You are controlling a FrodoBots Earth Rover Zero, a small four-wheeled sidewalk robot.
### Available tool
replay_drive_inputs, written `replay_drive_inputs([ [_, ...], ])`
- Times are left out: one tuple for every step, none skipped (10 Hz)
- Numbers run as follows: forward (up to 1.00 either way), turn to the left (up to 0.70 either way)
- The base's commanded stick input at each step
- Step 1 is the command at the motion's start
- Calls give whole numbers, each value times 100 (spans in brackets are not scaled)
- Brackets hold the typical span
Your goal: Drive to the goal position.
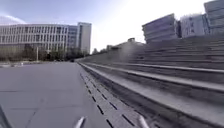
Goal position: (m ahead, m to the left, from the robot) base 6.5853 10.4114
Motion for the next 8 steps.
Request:
replay_drive_inputs([
  [100,27],
  [100,27],
  [0,2],
  [7,44],
  [57,35],
  [100,27],
  [100,27],
  [100,27],
])
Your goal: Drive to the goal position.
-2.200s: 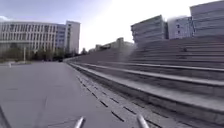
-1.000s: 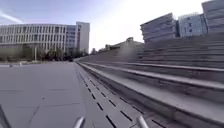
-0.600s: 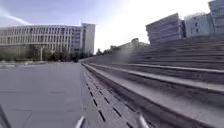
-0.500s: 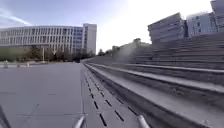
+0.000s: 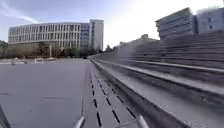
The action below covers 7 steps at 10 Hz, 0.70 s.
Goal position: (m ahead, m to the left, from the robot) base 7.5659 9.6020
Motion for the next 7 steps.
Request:
replay_drive_inputs([
  [100,27],
  [100,27],
  [100,27],
  [100,27],
  [100,27],
  [100,27],
  [100,27],
])
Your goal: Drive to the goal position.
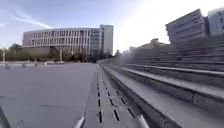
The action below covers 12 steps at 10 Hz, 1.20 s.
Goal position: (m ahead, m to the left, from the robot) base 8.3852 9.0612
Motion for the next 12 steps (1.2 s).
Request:
replay_drive_inputs([
  [100,27],
  [100,27],
  [100,27],
  [100,27],
  [100,27],
  [100,27],
  [100,27],
  [100,27],
  [100,27],
  [100,27],
  [100,27],
  [100,27],
])
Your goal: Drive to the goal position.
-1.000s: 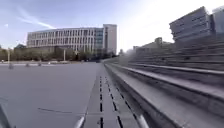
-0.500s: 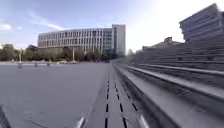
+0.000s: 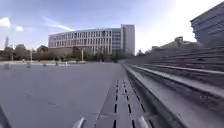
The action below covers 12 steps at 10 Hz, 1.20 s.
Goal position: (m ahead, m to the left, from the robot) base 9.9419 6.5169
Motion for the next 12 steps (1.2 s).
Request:
replay_drive_inputs([
  [100,27],
  [100,17],
  [100,6],
  [6,2],
  [100,27],
  [100,27],
  [100,27],
  [100,27],
  [100,27],
  [100,27],
  [100,27],
  [100,27],
])
